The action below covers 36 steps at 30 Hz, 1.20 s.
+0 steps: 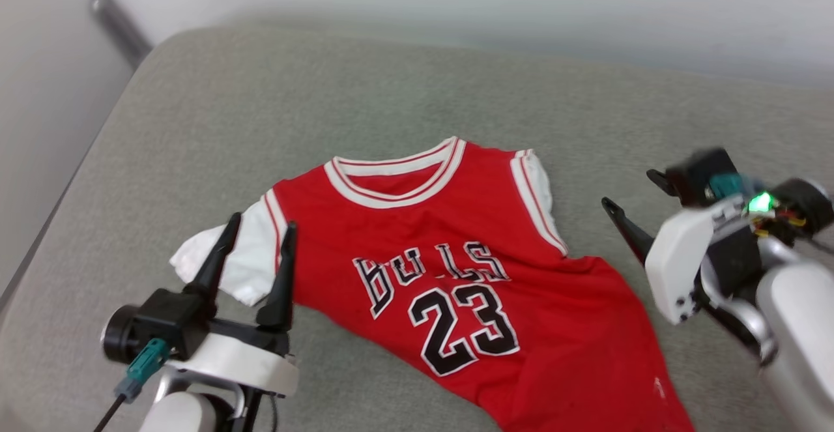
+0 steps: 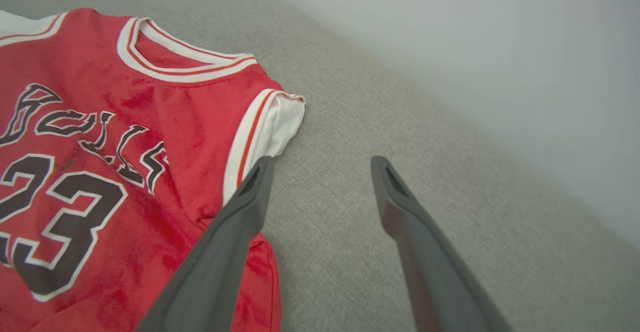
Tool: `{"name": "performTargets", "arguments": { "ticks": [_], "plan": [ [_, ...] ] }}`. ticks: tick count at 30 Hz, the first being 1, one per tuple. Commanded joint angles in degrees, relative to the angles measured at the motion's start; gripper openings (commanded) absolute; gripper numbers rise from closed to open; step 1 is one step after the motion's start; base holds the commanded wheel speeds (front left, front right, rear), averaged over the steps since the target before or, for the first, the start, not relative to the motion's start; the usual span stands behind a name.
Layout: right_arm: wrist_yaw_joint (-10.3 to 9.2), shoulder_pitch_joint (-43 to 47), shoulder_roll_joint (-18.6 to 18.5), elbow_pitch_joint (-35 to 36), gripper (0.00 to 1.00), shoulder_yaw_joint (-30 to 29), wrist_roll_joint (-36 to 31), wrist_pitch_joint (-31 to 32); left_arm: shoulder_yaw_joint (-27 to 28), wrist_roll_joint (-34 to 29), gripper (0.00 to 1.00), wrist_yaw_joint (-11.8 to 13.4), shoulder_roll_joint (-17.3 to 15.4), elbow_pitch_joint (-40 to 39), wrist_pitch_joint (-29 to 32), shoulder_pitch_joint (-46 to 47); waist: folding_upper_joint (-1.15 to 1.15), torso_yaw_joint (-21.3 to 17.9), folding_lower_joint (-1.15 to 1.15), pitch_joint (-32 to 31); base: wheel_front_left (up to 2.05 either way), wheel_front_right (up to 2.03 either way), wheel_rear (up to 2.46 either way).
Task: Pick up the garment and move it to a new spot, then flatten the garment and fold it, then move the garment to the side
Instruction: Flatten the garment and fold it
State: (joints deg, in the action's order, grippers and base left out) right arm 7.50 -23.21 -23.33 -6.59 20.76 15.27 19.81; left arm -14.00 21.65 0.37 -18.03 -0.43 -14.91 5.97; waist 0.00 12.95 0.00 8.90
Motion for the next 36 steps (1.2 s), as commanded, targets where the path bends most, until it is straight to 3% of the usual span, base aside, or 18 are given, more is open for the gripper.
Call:
{"name": "performTargets", "arguments": {
  "ticks": [1, 5, 10, 15, 24, 25, 26, 27, 36],
  "plan": [
    [-0.03, -4.75, -2.87, -1.06, 1.0, 3.69, 4.41, 7.38, -0.26, -0.83, 1.0, -0.88, 1.42, 0.36, -0.36, 1.21, 0.0, 3.47, 0.0, 3.15, 0.0, 0.0, 0.0],
    [-0.02, -13.64, -6.17, -4.85, 1.0, 9.71, 12.77, 22.47, -0.6, -2.48, 1.0, -2.51, 3.66, 1.45, -0.29, 2.84, 0.0, 6.64, 0.0, 5.96, 0.0, 0.0, 0.0],
    [-0.02, -20.79, -5.44, -11.18, 1.0, 11.18, 18.55, 31.05, -0.05, -3.88, 1.0, -4.08, 6.65, 2.13, -0.29, 4.04, 0.0, 10.59, 0.0, 8.38, 0.0, 0.0, 0.0],
    [-0.02, -22.81, -4.82, -16.87, 1.0, 13.06, 19.67, 32.91, 0.6, -4.92, 1.0, -5.43, 9.04, 2.5, -0.3, 4.63, 0.0, 13.46, 0.0, 9.75, 0.0, 0.0, 0.0],
    [-0.01, -18.69, -4.86, -22.35, 1.0, 18.2, 21.47, 30.84, 1.83, -6.49, 1.0, -6.75, 11.11, 2.77, -0.3, 4.21, 0.0, 15.85, 0.0, 10.37, 0.0, 0.0, 0.0],
    [0.01, -18.21, -5.14, -22.44, 0.85, 19.49, 21.77, 30.84, 2.08, -6.55, 1.0, -6.78, 11.21, 2.78, -0.3, 4.05, 0.0, 15.86, 0.0, 10.35, 0.0, 0.0, 0.0],
    [0.08, -18.02, -5.53, -22.14, 0.15, 20.85, 21.92, 30.36, 2.36, -6.79, 1.0, -6.89, 11.26, 2.82, -0.3, 3.87, 0.0, 15.76, 0.0, 10.25, 0.0, 0.0, 0.0],
    [0.08, -17.98, -5.97, -22.03, 0.0, 21.75, 22.32, 29.7, 2.72, -6.95, 1.0, -6.94, 11.28, 2.9, -0.3, 3.68, 0.0, 15.56, 0.0, 10.07, 0.0, 0.0, 0.0],
    [-0.05, -19.61, -11.38, -20.05, 0.0, 25.65, 23.03, 21.03, 4.96, -8.34, 1.0, -7.45, 10.38, 3.3, -0.3, 2.58, 0.0, 9.88, 0.0, 5.94, 0.0, 0.0, 0.0]
  ]
}}
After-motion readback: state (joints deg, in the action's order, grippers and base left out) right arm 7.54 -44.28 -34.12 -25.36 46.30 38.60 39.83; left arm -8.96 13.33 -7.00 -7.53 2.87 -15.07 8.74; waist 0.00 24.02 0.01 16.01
